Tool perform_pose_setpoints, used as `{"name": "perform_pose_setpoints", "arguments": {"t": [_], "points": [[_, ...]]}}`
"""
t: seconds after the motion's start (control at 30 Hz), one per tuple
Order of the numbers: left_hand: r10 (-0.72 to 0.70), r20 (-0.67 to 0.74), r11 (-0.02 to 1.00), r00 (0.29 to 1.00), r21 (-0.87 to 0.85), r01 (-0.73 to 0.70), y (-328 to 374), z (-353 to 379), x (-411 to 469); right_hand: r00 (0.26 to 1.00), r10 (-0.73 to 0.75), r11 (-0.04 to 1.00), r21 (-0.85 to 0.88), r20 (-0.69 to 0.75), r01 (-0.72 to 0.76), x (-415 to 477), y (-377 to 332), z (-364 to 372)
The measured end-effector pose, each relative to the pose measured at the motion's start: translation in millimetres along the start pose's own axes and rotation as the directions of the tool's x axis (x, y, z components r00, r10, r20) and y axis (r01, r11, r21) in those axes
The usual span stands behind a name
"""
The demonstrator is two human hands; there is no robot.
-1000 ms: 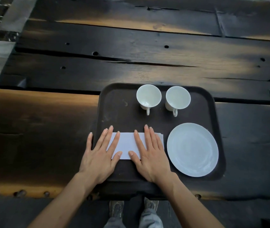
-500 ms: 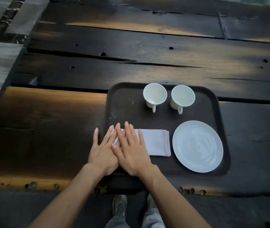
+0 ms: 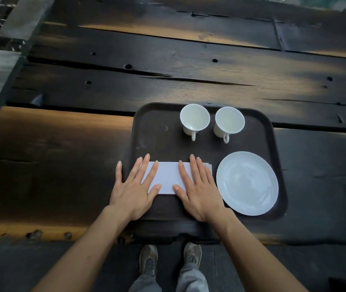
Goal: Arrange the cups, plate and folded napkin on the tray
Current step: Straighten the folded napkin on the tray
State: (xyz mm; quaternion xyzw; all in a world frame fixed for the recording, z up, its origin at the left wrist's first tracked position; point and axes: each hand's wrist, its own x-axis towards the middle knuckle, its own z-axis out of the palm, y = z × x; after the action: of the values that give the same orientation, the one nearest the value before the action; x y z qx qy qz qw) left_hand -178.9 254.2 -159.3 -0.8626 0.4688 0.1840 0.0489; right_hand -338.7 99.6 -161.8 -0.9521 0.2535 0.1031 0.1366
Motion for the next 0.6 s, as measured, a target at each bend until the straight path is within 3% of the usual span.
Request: {"name": "perform_pose_setpoints", "arguments": {"t": [0.17,0.3,0.4,0.6], "points": [[0.034,-0.024,0.999,0.999,0.021,-0.033,3,-16,1,0.999,-0.045,0.991,0.129,0.022,0.042,-1,0,-16],[0.013,-0.164,1.0,0.986,-0.006,-0.014,-8,-39,11,0.987,-0.014,1.0,0.003,-0.161,0.015,5,19,-33],[0.002,-0.165,1.0,0.986,0.017,0.0,-14,-48,22,0.988,0.076,0.994,-0.066,-0.132,-0.086,14,36,-43],[-0.004,-0.203,1.0,0.979,0.024,0.009,-16,-50,33,0.987,0.061,0.994,-0.08,-0.148,-0.073,24,51,-51]]}}
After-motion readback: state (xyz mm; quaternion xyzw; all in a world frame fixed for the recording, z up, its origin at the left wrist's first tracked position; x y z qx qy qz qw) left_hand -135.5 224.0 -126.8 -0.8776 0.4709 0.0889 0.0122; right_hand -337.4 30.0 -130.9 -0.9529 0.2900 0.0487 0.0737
